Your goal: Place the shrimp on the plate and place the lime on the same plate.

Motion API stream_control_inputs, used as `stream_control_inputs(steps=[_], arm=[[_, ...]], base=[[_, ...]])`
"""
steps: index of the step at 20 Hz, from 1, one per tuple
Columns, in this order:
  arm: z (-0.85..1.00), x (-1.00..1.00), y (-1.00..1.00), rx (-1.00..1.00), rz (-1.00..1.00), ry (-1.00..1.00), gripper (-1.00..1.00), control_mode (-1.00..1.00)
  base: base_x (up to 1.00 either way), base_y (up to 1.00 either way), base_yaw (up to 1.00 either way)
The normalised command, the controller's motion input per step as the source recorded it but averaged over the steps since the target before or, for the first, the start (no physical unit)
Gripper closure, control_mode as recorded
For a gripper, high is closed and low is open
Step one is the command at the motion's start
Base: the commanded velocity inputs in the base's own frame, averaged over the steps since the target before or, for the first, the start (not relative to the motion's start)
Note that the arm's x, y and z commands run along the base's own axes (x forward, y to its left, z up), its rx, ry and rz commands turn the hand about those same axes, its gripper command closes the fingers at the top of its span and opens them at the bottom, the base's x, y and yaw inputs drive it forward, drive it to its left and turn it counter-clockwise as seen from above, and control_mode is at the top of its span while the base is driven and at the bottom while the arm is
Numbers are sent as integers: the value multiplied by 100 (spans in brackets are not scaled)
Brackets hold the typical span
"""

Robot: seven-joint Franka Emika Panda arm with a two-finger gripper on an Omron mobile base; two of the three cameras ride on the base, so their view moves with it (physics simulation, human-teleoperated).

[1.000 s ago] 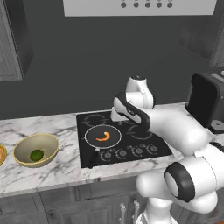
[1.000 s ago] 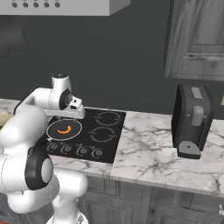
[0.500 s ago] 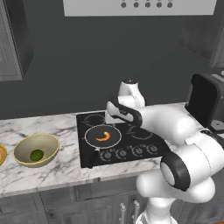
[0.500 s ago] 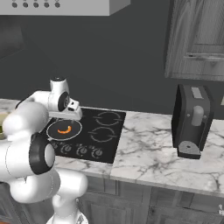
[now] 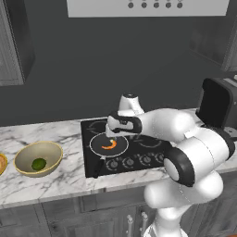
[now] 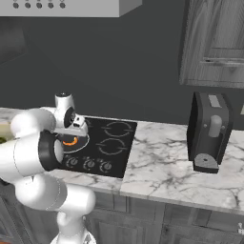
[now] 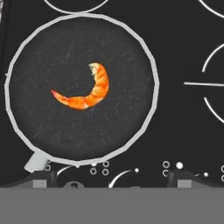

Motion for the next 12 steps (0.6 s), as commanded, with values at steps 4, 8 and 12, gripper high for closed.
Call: stream_control_inputs(steps=[4,8,12], arm=[[-28,27,6,0,0,0,-100,-100],[-13,20,7,0,0,0,-100,-100],[0,13,11,0,0,0,-100,-100]], base=[[0,0,0],[0,0,0],[0,0,0]])
